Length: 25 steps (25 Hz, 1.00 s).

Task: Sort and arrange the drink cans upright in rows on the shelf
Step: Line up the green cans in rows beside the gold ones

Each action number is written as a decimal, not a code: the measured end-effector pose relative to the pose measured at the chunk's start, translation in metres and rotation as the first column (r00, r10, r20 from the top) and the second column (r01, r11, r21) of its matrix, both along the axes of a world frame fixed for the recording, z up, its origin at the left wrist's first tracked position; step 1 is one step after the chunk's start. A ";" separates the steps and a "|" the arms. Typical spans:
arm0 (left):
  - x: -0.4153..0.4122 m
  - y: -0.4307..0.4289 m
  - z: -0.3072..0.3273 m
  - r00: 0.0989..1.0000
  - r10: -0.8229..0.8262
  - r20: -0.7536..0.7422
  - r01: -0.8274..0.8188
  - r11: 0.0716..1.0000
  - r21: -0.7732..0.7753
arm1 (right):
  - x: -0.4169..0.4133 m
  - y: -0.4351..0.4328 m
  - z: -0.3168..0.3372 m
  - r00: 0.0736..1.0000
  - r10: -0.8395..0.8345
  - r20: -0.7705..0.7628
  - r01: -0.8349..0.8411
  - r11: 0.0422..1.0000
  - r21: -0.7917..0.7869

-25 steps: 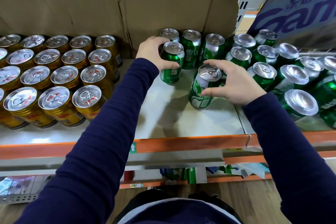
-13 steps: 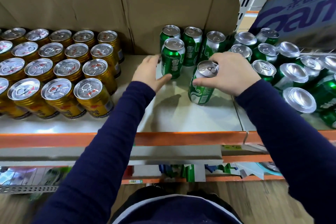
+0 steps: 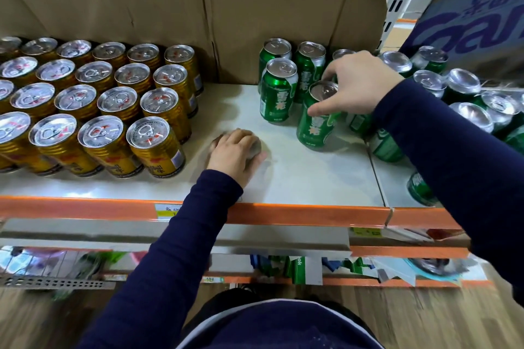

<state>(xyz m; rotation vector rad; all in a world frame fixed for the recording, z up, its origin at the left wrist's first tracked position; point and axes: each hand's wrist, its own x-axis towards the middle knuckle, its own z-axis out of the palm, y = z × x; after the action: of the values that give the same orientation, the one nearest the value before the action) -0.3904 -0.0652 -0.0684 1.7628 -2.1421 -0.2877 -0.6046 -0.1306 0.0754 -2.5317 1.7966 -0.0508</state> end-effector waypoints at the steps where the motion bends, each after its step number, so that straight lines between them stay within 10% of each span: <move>1: 0.000 -0.001 -0.001 1.000 0.005 0.010 -0.005 1.000 0.005 | 0.001 -0.008 0.001 1.000 -0.003 0.023 0.003 1.000 0.006; 17: -0.004 -0.004 0.002 0.998 0.054 0.018 -0.055 0.998 0.025 | -0.002 -0.039 -0.012 1.000 0.021 -0.023 -0.022 0.999 -0.042; 25: -0.074 -0.001 0.031 0.950 -0.220 -0.221 0.191 0.971 -0.144 | -0.123 0.072 0.013 0.907 -0.194 0.374 0.251 0.962 -0.110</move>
<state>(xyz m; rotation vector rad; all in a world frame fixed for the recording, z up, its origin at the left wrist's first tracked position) -0.4642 -0.0664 -0.0378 1.3660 -2.1232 -0.3905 -0.7273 -0.0587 0.0888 -2.1997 1.9743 -0.6434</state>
